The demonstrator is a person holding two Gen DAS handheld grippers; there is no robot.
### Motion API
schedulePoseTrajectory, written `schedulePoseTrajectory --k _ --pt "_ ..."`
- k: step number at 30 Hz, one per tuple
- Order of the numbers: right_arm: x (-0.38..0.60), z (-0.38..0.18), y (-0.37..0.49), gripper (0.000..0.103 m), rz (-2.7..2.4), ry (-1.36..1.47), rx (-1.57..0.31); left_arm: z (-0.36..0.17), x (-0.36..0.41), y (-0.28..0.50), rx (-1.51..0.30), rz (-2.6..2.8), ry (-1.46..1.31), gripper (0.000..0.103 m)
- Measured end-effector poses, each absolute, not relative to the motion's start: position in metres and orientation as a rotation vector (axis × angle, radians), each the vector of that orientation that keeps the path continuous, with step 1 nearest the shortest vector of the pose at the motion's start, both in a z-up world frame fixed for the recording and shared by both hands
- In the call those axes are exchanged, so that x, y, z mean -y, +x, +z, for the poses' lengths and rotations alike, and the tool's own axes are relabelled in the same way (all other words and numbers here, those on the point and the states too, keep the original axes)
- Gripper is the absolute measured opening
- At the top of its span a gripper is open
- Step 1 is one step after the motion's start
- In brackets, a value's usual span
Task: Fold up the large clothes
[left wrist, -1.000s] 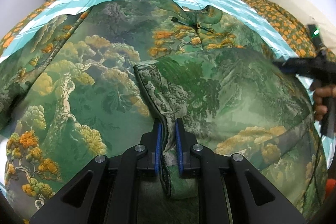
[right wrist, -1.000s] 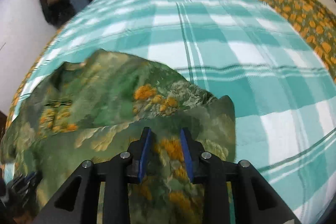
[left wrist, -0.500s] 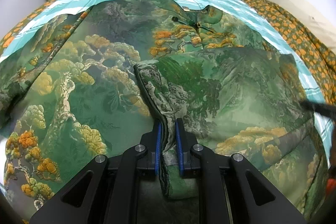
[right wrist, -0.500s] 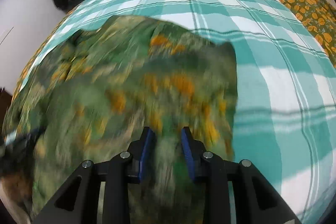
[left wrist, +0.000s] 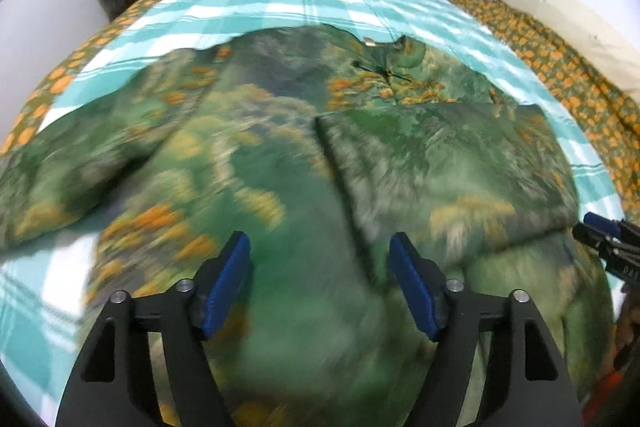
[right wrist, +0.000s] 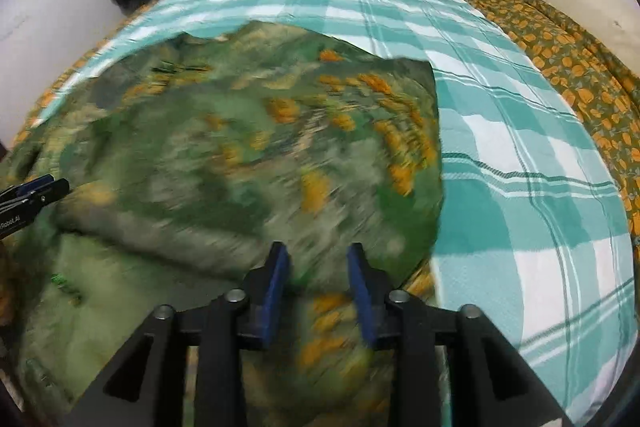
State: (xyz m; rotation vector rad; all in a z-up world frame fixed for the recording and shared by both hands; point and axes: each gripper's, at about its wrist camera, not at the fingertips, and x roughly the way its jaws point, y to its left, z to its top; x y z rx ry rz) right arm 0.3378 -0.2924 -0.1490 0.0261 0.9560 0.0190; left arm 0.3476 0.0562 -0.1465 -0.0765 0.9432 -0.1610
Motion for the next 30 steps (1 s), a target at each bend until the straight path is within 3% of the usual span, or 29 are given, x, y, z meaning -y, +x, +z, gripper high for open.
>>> schedulePoseTrajectory --k 1,4,6,10,15,20,22,26,27,30 --pt "0.289 -0.146 0.328 0.058 0.032 0.029 -0.942 -0.142 -0.073 0.338 -0.951 -0.152 -0.086 0.077" --pt "0.274 -0.134 0.288 0.059 0.082 0.038 -0.893 -0.133 -0.117 0.322 -0.952 -0.097 -0.117 0.078" --pt "0.267 -0.130 0.274 0.059 0.100 0.051 -0.875 -0.125 -0.163 0.318 -0.942 -0.025 -0.169 0.086" --pt "0.253 -0.129 0.242 0.059 0.111 0.076 -0.852 -0.122 -0.258 0.321 -0.905 0.157 -0.383 0.087" --pt "0.242 -0.134 0.229 0.059 0.104 0.081 -0.870 -0.160 -0.380 0.323 -0.852 0.377 -0.802 0.087" --pt "0.224 -0.140 0.226 0.059 0.125 0.043 -0.896 -0.196 -0.420 0.327 -0.821 0.489 -0.964 0.086" --pt "0.217 -0.141 0.224 0.059 0.135 0.032 -0.899 -0.199 -0.425 0.328 -0.768 0.515 -0.992 0.078" --pt "0.210 -0.145 0.221 0.059 0.148 0.017 -0.900 -0.202 -0.430 0.336 -0.768 0.516 -0.969 0.019" --pt "0.209 -0.146 0.221 0.059 0.149 0.014 -0.898 -0.200 -0.432 0.335 -0.767 0.502 -0.949 0.013" --pt "0.209 -0.146 0.222 0.059 0.149 0.025 -0.891 -0.174 -0.419 0.337 -0.764 0.500 -0.810 0.009"
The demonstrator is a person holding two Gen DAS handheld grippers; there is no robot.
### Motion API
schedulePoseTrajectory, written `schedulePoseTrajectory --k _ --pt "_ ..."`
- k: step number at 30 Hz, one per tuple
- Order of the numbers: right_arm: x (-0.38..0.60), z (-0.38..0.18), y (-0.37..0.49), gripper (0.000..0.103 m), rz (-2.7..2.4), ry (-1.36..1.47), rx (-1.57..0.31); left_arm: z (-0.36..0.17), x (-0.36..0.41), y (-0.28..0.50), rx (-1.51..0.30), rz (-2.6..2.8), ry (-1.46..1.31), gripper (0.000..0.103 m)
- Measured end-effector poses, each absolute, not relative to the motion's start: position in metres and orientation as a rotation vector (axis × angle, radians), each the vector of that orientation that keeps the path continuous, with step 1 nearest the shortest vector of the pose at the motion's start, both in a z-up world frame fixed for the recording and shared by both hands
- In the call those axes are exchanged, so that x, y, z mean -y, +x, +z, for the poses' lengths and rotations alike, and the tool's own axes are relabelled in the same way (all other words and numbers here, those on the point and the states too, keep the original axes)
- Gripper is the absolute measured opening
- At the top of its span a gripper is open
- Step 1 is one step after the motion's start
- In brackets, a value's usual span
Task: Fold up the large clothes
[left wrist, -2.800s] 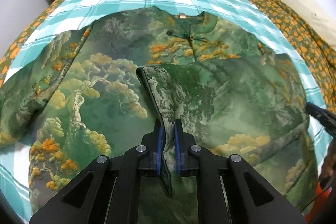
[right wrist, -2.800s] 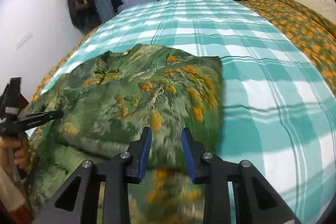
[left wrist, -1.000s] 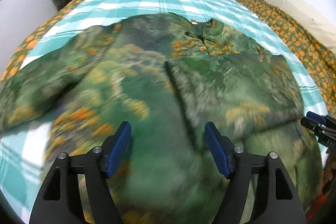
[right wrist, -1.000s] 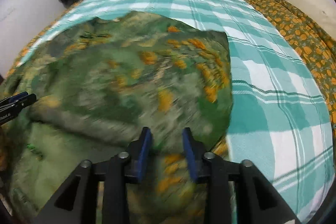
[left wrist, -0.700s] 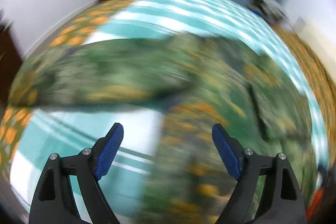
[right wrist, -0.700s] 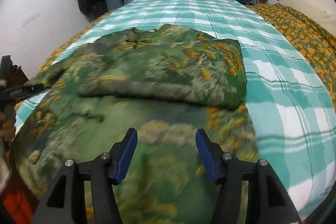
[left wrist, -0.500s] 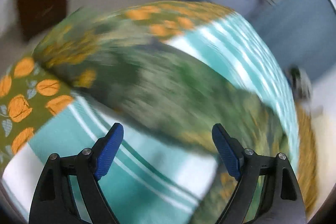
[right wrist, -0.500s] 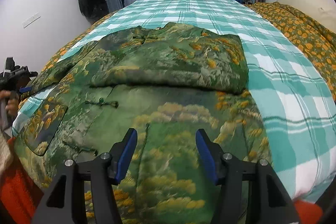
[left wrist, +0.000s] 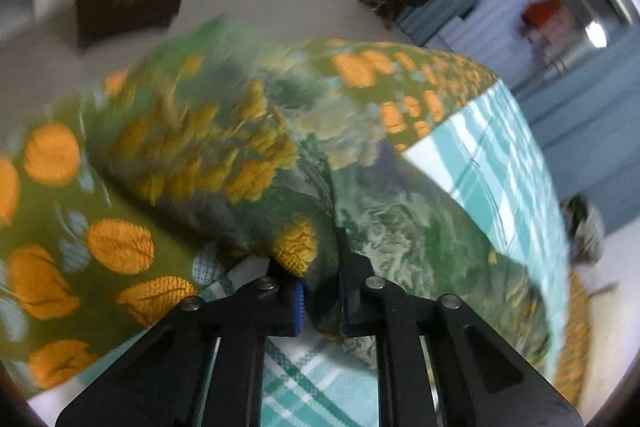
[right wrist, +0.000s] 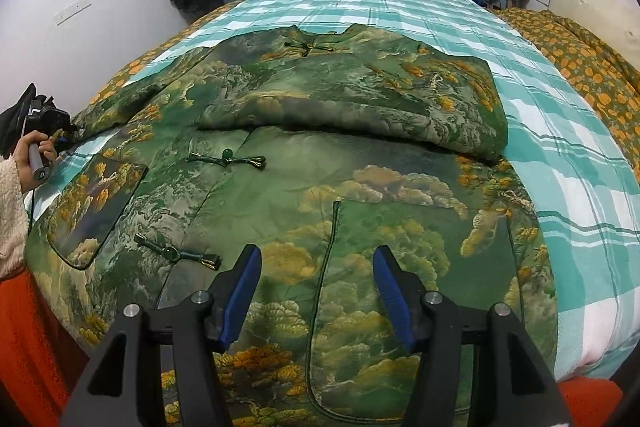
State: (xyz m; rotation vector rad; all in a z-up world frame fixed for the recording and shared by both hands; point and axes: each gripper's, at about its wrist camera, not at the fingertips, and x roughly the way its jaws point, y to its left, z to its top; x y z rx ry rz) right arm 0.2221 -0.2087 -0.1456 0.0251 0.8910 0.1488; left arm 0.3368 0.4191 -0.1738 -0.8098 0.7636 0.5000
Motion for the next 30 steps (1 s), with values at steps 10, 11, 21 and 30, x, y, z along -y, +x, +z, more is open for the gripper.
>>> schedulePoseTrajectory --k 10,11,21,30 --pt "0.217 -0.138 0.214 0.059 0.153 0.064 -0.824 -0.028 -0.236 0.361 -0.570 0.269 -0.040 0.008" --pt "0.219 -0.138 0.213 0.059 0.150 0.071 -0.821 -0.023 -0.210 0.363 -0.556 0.229 0.022 0.008" --pt "0.241 -0.131 0.208 0.059 0.112 0.104 -0.788 -0.104 -0.012 0.370 -0.666 -0.062 0.447 0.011" --pt "0.253 -0.126 0.225 0.059 0.132 0.153 -0.812 -0.156 0.022 0.336 -0.764 -0.099 0.603 0.064"
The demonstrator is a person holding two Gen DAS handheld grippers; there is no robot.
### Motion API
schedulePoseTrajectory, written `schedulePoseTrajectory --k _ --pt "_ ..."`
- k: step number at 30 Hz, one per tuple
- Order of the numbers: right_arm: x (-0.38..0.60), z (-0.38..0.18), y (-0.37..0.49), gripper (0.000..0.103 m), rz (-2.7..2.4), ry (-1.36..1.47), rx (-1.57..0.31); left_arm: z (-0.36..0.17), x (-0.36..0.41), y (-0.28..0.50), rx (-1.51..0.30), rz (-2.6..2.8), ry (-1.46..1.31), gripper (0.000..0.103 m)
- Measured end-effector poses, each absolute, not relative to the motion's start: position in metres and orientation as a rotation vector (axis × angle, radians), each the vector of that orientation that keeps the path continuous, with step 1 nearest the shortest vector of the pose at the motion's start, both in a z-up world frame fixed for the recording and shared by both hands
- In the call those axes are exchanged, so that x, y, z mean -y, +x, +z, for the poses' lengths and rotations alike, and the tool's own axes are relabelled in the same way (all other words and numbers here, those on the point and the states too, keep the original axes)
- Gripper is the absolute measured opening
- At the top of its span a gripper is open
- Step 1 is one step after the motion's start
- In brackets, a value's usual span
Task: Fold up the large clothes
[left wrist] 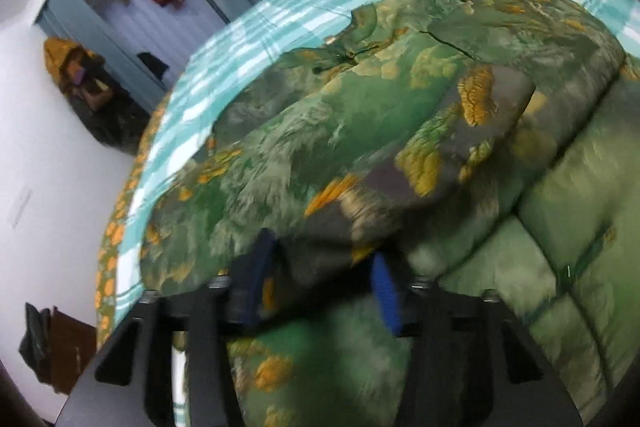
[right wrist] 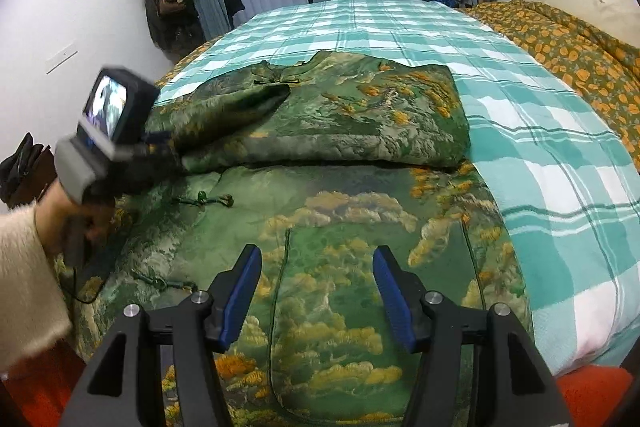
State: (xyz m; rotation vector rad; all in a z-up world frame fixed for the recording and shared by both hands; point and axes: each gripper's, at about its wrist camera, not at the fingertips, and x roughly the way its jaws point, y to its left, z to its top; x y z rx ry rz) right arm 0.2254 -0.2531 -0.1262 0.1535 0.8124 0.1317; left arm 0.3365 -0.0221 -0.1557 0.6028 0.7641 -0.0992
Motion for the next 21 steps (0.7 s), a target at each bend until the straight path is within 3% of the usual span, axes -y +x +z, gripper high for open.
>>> schedulePoseTrajectory --k 3,9,16,17,18,21 --pt "0.256 -0.116 0.252 0.059 0.183 0.214 -0.815 -0.143 -0.003 0.320 -0.797 -0.147 0.476 0.077" --pt "0.251 -0.112 0.350 0.061 0.359 0.511 -0.883 -0.138 -0.051 0.302 -0.851 -0.105 0.252 0.077" --pt "0.201 -0.172 0.432 0.060 0.366 0.602 -1.150 -0.136 -0.087 0.282 -0.871 -0.074 0.089 0.077" --pt "0.196 -0.173 0.434 0.050 0.358 0.577 -1.154 -0.136 -0.091 0.282 -0.873 -0.069 0.082 0.077" --pt "0.189 -0.165 0.437 0.014 0.363 0.509 -1.129 -0.135 -0.095 0.281 -0.874 -0.067 0.074 0.077" --pt "0.183 -0.129 0.441 0.015 0.348 0.407 -1.001 -0.133 -0.105 0.279 -0.878 -0.070 0.040 0.077"
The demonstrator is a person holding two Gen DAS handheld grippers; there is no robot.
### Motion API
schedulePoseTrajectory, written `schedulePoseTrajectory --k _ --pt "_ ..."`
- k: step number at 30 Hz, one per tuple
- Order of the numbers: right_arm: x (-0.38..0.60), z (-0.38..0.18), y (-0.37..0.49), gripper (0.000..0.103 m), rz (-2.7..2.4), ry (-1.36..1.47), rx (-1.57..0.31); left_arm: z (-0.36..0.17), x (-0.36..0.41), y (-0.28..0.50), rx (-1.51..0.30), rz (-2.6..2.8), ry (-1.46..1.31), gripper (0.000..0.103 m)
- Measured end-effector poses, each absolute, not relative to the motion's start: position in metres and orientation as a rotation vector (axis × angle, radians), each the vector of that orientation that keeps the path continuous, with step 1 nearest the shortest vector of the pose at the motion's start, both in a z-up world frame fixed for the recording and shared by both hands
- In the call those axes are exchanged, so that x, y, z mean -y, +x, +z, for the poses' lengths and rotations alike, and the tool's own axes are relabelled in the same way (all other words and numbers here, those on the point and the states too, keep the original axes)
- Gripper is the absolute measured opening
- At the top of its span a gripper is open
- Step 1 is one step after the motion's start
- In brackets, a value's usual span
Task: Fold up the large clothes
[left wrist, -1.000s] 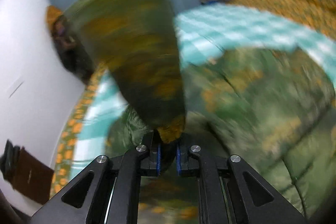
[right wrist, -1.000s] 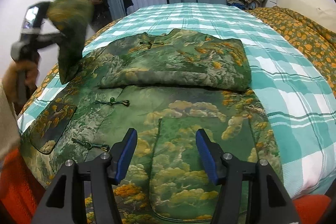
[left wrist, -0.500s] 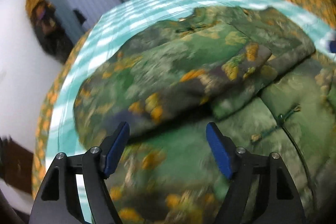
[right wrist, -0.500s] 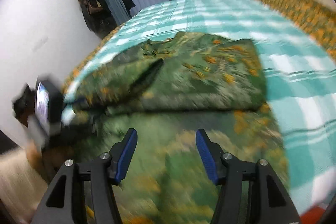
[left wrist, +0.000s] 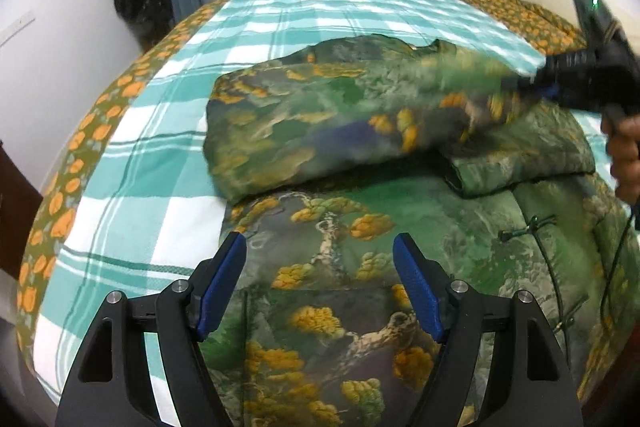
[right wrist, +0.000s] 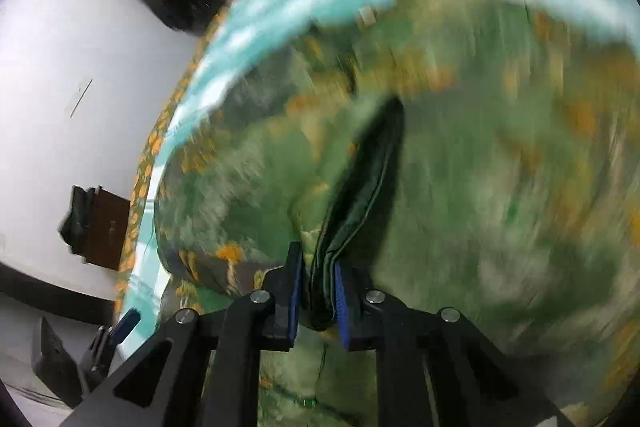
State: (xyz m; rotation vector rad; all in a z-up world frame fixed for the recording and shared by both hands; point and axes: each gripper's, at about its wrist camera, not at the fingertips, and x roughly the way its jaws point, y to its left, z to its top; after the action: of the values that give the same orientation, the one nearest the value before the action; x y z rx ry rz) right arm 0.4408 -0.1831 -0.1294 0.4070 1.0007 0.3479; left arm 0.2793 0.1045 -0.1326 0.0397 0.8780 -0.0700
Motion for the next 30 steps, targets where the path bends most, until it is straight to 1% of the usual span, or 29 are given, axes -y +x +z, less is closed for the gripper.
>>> schedulePoseTrajectory --k 1,3,5,6,7,8,9,10,12,13,15,17,20,23,24,26,30 --pt "0.181 -0.114 0.445 0.015 0.327 0.351 -0.942 -0.132 -0.106 0.281 -0.882 -0.073 0.026 0.077" --pt "0.179 -0.102 0.451 0.015 0.303 0.264 -0.907 -0.131 -0.108 0.287 -0.894 -0.078 -0.002 0.077" --pt "0.175 -0.113 0.462 0.016 0.261 0.190 -0.938 -0.127 -0.109 0.294 -0.909 -0.086 -0.037 0.077" --pt "0.174 -0.127 0.466 0.021 0.237 0.167 -0.987 -0.123 -0.110 0.298 -0.918 -0.091 -0.057 0.077" --pt "0.176 -0.137 0.469 0.030 0.220 0.156 -1.027 -0.120 -0.112 0.302 -0.922 -0.092 -0.069 0.077" --pt "0.176 -0.154 0.471 0.036 0.199 0.140 -1.095 -0.114 -0.115 0.308 -0.927 -0.090 -0.089 0.077" --pt "0.178 -0.162 0.470 0.049 0.197 0.136 -1.116 -0.111 -0.119 0.313 -0.927 -0.091 -0.101 0.077" --pt "0.182 -0.163 0.466 0.050 0.204 0.135 -1.101 -0.106 -0.122 0.319 -0.925 -0.094 -0.116 0.078" --pt "0.187 -0.151 0.455 0.050 0.183 0.089 -1.032 -0.099 -0.127 0.335 -0.915 -0.088 -0.136 0.080" --pt "0.188 -0.137 0.445 0.050 0.159 0.053 -0.952 -0.098 -0.128 0.346 -0.917 -0.085 -0.134 0.082" --pt "0.186 -0.115 0.437 0.050 0.162 0.013 -0.844 -0.105 -0.123 0.372 -0.948 -0.105 -0.109 0.082" --pt "0.176 -0.098 0.440 0.050 0.259 0.006 -0.792 -0.120 -0.118 0.395 -0.980 -0.108 -0.105 0.081" --pt "0.156 -0.106 0.458 0.050 0.367 -0.004 -0.842 -0.154 -0.114 0.423 -1.046 -0.077 -0.119 0.079" --pt "0.145 -0.147 0.478 0.050 0.357 -0.006 -0.980 -0.188 -0.111 0.434 -1.110 -0.051 -0.099 0.079" --pt "0.146 -0.165 0.483 0.048 0.349 0.006 -1.035 -0.196 -0.111 0.434 -1.111 -0.057 -0.105 0.079" --pt "0.147 -0.180 0.480 0.048 0.344 0.012 -1.045 -0.201 -0.110 0.432 -1.101 -0.061 -0.093 0.080" --pt "0.144 -0.182 0.477 0.048 0.339 0.004 -1.025 -0.195 -0.109 0.427 -1.111 -0.075 -0.072 0.080"
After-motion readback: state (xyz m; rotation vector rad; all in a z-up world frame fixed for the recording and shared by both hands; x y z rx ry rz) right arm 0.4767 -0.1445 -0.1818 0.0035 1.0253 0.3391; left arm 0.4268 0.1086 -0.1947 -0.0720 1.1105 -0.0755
